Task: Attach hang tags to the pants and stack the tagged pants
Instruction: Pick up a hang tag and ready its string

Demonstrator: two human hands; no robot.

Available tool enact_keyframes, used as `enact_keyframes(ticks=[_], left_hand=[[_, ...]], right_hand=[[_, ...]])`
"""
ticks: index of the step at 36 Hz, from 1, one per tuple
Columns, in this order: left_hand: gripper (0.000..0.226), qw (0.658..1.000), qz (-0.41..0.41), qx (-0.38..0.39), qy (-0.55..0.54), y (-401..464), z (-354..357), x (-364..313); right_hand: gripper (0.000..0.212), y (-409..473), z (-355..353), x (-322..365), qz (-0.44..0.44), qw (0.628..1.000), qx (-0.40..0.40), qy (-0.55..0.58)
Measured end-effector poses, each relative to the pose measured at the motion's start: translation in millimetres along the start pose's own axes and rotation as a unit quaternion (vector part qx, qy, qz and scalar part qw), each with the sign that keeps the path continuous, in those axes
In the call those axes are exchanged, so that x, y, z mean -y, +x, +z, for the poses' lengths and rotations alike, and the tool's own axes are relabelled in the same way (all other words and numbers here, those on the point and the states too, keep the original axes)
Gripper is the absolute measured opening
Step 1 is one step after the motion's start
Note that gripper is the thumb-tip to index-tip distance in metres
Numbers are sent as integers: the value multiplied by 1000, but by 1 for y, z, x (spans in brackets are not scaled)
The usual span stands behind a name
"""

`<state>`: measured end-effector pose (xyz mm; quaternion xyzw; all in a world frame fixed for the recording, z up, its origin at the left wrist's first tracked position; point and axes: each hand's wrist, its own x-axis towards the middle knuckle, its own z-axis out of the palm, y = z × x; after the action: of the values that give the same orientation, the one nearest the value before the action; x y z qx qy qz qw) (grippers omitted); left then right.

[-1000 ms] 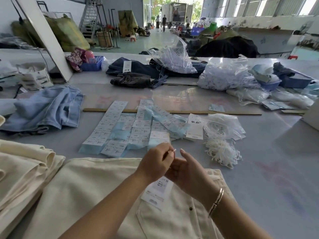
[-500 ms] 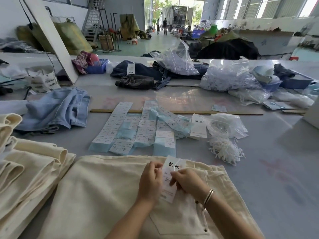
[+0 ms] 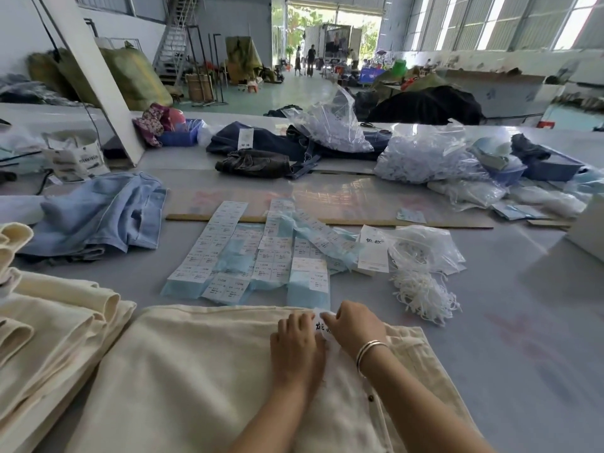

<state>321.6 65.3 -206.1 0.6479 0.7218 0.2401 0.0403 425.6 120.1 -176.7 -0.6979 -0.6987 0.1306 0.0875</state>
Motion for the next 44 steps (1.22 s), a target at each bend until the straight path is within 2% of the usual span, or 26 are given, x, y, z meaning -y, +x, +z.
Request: enact_keyframes(ticks=[5,11,13,15,17,18,19,21,22,23,24,26,28,31,32,34,36,39,42,44], left_hand=[[37,998,29,-42,36,-5,-1,0],[37,999,21,-15,33,-8,0,1],[35,999,26,-16,27,-8,-1,1],[24,999,32,-22,13,-7,-1,3],[20,999,36,-20,-25,-7,3,5],[23,998,39,-12,-41,-8,4,6],[30,998,48,1,-44,-8,4,7],[63,996,68,47,-21,-8,4,6],[80,995,77,71,-7,-8,4,6],[94,992,80,92,7,-8,5,6],[103,990,83,109,24,-8,5,6],[107,985,88,137,51,-8,7,6],[102,982,89,152,60,-6,4,7],[72,985,97,139,41,-2,-4,8],[62,987,92,132,13,-2,-9,8],[57,985,48,127,-107,-3,-21,5],[52,958,-10,125,-256,-4,-31,2],[28,903,-85,99,-410,-4,-43,-4],[26,856,-165,84,-483,-4,-50,-9],[17,830,-214,85,-509,-6,-51,-8]], right_hand=[[31,-1,15,4,-1,998,-37,-43],[26,7,12,3,11,999,-9,-42],[23,10,9,1,24,1000,0,19],[24,13,5,-6,47,984,-13,172],[22,15,-1,-18,90,928,-42,358],[19,16,-5,-24,115,880,-55,457],[17,17,-9,-30,141,816,-55,557],[16,15,-18,-40,180,662,-15,727],[19,15,-22,-44,189,602,10,776],[23,13,-24,-47,193,565,31,802],[28,12,-26,-50,195,547,48,813],[32,9,-27,-55,188,561,65,803],[30,5,-26,-59,172,580,72,793],[31,-3,-23,-60,167,599,81,779],[31,-6,-22,-59,169,607,79,772],[29,-12,-21,-55,163,628,73,757],[21,-19,-20,-50,134,659,80,736],[7,-29,-23,-38,87,695,85,709],[17,-36,-31,-29,45,715,81,693],[25,-40,-38,-26,26,743,68,666]])
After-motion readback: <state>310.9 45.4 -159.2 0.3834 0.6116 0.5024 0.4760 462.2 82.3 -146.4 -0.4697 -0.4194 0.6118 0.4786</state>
